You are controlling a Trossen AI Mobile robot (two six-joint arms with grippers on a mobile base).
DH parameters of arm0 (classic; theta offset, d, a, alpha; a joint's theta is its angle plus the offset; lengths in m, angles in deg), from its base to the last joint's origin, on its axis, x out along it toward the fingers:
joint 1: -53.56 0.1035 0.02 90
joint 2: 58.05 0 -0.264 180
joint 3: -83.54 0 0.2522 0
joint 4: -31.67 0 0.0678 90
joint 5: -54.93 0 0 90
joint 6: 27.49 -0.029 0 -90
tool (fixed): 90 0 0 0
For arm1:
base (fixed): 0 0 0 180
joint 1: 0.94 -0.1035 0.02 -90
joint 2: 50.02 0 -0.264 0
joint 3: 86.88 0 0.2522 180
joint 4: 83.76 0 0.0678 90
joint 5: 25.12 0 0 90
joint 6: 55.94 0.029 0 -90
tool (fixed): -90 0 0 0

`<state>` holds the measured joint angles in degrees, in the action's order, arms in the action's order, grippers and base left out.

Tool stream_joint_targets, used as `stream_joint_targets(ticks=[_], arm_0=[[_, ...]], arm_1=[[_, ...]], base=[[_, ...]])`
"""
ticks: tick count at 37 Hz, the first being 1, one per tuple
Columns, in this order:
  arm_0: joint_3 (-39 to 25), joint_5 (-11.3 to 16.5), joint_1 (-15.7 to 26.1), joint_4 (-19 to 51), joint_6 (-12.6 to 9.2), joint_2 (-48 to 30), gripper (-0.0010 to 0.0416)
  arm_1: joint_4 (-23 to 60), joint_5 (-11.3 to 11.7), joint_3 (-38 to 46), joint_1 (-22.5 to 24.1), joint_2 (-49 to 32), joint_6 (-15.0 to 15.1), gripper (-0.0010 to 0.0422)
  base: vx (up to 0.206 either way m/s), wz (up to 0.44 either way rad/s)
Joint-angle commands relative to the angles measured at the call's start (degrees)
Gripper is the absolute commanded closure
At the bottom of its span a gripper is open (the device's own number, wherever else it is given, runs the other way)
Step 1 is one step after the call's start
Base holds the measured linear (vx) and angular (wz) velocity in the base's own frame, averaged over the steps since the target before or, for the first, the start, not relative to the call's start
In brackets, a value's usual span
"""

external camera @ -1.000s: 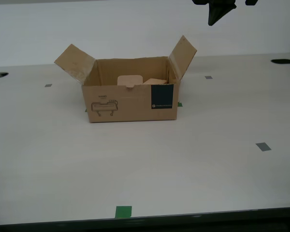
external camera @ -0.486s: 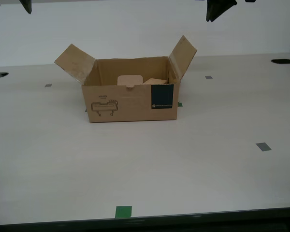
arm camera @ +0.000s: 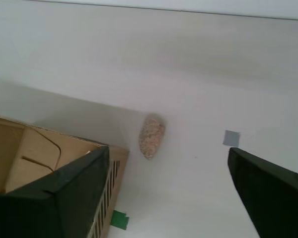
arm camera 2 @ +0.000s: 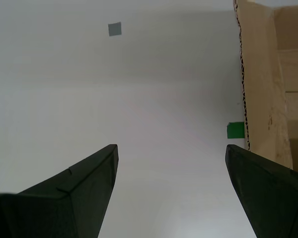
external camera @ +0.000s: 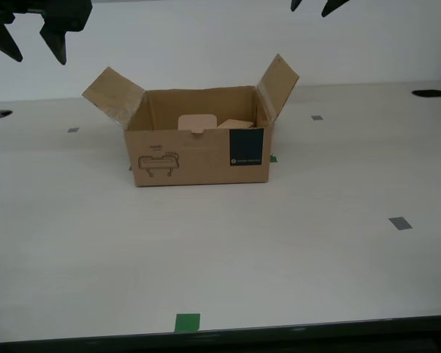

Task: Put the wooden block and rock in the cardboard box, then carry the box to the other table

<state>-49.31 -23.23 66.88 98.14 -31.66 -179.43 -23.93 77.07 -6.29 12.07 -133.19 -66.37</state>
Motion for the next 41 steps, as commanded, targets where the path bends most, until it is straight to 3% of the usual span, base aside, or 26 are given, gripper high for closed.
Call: stream_joint_targets(ticks=[1, 6, 15, 19, 41], arm_0=[[-0.1, 0.3, 0.2, -0.5, -0.6, -0.1, 0.0034], [-0.1, 0.3, 0.2, -0.7, -0.7, -0.1, 0.0011], [-0.1, 0.4, 0.3, -1.0, -0.7, -0.1, 0.0023], [-0.1, 2.1, 0.5, -1.1, -0.6, 0.2, 0.0028], [-2.0, 2.1, 1.8, -1.0, 0.1, 0.3, 0.0046]], arm_1=[[-0.5, 0.4, 0.0, -0.1, 0.0, -0.1, 0.0119], [-0.5, 0.4, 0.0, -0.2, 0.0, -0.1, 0.0119], [-0.6, 0.4, 0.0, -0.3, 0.0, -0.1, 0.0119], [-0.6, 0.4, 0.0, -0.3, 0.0, -0.1, 0.0119], [-0.8, 0.4, 0.0, -0.5, 0.0, -0.2, 0.0119]], base=[[0.0, 0.0], [0.0, 0.0], [0.0, 0.0], [0.0, 0.0], [0.0, 0.0]])
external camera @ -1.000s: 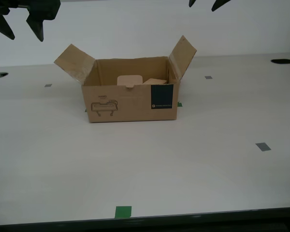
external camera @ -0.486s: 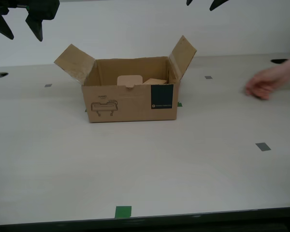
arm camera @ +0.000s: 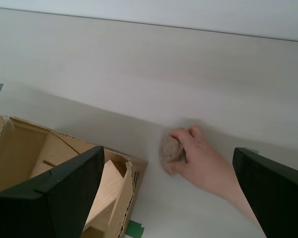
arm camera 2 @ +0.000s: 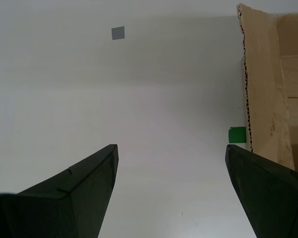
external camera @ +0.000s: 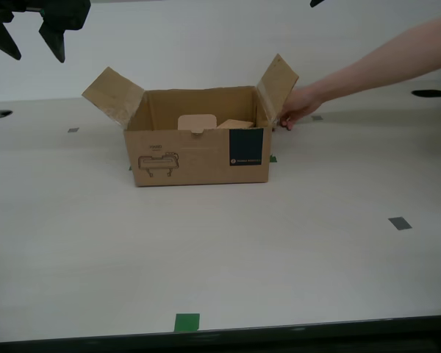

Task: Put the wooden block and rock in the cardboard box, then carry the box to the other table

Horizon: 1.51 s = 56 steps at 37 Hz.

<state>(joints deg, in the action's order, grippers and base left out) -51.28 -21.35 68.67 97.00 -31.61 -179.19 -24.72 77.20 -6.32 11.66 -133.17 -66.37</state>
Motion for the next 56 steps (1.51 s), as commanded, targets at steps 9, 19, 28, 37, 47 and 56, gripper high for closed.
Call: stream_joint_targets(ticks=[9, 19, 28, 37, 47, 56], arm_0=[[0.0, 0.2, 0.2, 0.3, 0.1, 0.0, 0.0038], [0.0, 0.0, 0.3, 2.1, 0.1, 0.0, 0.0032], [0.0, -0.5, 0.3, 3.2, 0.1, 0.0, 0.0044], [0.0, -7.3, 0.3, 6.5, 1.8, 0.0, 0.0024], [0.0, -7.9, 0.3, 7.8, 1.8, 0.0, 0.0016], [0.1, -9.9, 0.3, 11.1, 1.8, -0.1, 0.0016]], arm_1=[[-0.1, 0.2, 0.0, -0.1, 0.0, -0.1, 0.0119], [0.0, 0.2, 0.0, -0.2, 0.0, -0.1, 0.0119], [0.0, 0.2, 0.0, -0.2, 0.0, -0.2, 0.0119], [0.0, 0.2, 0.0, -0.3, 0.0, -0.5, 0.0119], [-0.3, 0.2, 0.0, -0.3, 0.0, -0.6, 0.0119], [-0.4, 0.2, 0.0, -0.3, 0.0, -0.5, 0.0119]], base=[[0.0, 0.0], [0.0, 0.0], [0.0, 0.0], [0.0, 0.0], [0.0, 0.0], [0.0, 0.0]])
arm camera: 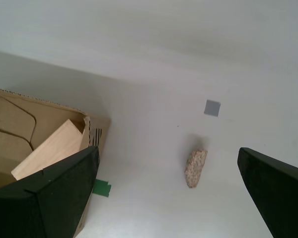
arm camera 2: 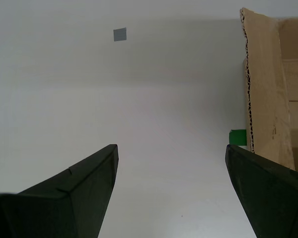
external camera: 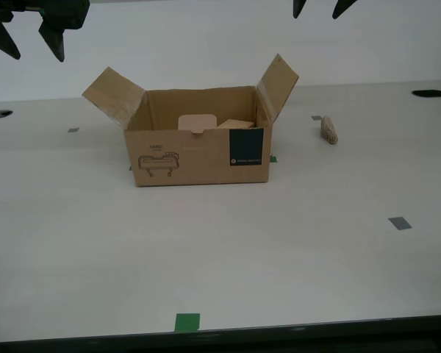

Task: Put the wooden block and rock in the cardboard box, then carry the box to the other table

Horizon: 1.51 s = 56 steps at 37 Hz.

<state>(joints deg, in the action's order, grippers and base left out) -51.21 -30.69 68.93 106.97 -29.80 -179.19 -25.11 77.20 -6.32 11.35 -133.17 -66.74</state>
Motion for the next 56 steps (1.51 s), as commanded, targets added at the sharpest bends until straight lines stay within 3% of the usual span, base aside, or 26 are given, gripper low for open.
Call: stream_joint_targets(ticks=[1, 12, 20, 26, 45, 56], arm_0=[[0.0, -0.9, 0.0, 1.5, 0.0, -0.1, 0.0016], [6.3, -4.5, 0.0, 0.9, 0.0, -0.1, 0.0016], [14.6, -5.0, 0.0, -5.8, -0.1, -0.1, 0.0016], [19.8, -9.1, -0.4, -9.8, -0.1, -0.1, 0.0016], [30.8, -9.0, -2.8, -22.4, -0.5, -0.1, 0.0017], [26.9, -9.0, -2.9, -21.4, -0.5, -6.1, 0.0029]], arm_1=[[0.0, 0.2, 0.0, 0.0, 0.0, -0.2, 0.0119], [-0.1, -0.1, 0.0, -0.1, 0.0, -0.2, 0.0119], [-0.3, -3.0, 0.0, -0.1, 0.0, -0.6, 0.0119], [-0.3, -3.2, 0.0, 0.0, 0.0, -0.6, 0.0119], [-0.3, -3.7, 0.0, 0.0, 0.0, -0.8, 0.0119], [-0.4, -4.4, 0.0, 0.0, 0.0, -1.3, 0.0119]], base=[[0.0, 0.0], [0.0, 0.0], [0.0, 0.0], [0.0, 0.0], [0.0, 0.0], [0.0, 0.0]])
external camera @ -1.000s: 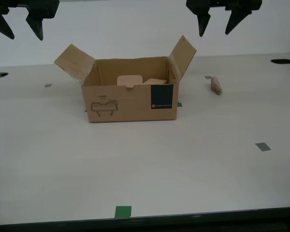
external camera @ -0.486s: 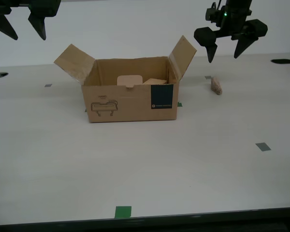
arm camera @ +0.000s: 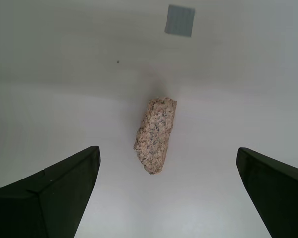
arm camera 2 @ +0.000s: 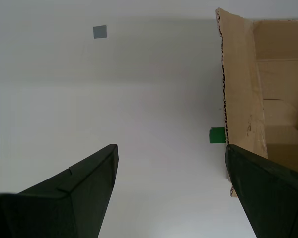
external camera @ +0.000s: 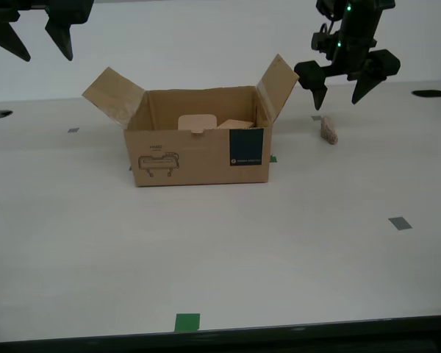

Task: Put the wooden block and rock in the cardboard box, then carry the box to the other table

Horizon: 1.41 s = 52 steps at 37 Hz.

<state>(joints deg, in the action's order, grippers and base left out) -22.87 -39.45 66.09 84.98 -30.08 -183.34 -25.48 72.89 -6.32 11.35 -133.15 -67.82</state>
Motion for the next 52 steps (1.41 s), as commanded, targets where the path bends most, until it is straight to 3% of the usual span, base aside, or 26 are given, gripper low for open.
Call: stream_joint_targets(ticks=[1, 16, 26, 40, 52], arm_0=[[-1.9, -0.2, 0.0, 0.6, -0.2, -2.3, 0.0031], [-6.8, -0.2, -0.2, 2.9, 0.1, -7.5, 0.0043], [-6.8, -0.2, -0.2, 2.0, 0.4, -9.4, 0.0027], [-6.8, 0.1, -1.2, -0.2, 1.4, -9.4, 0.0055], [-6.7, 3.5, -2.0, -0.5, 1.6, -9.4, 0.0051]], arm_1=[[0.1, -0.1, 0.0, 0.0, 0.0, -0.2, 0.0119], [0.2, -0.2, 0.1, 0.0, 0.3, -0.5, 0.0119], [0.2, -0.2, 0.1, 0.0, 0.3, -0.6, 0.0119], [0.2, -0.2, 0.1, 0.0, 0.3, -0.6, 0.0119], [0.3, -0.2, 0.1, 0.0, 0.3, -0.7, 0.0119]], base=[[0.0, 0.0], [0.0, 0.0], [0.0, 0.0], [0.0, 0.0], [0.0, 0.0]])
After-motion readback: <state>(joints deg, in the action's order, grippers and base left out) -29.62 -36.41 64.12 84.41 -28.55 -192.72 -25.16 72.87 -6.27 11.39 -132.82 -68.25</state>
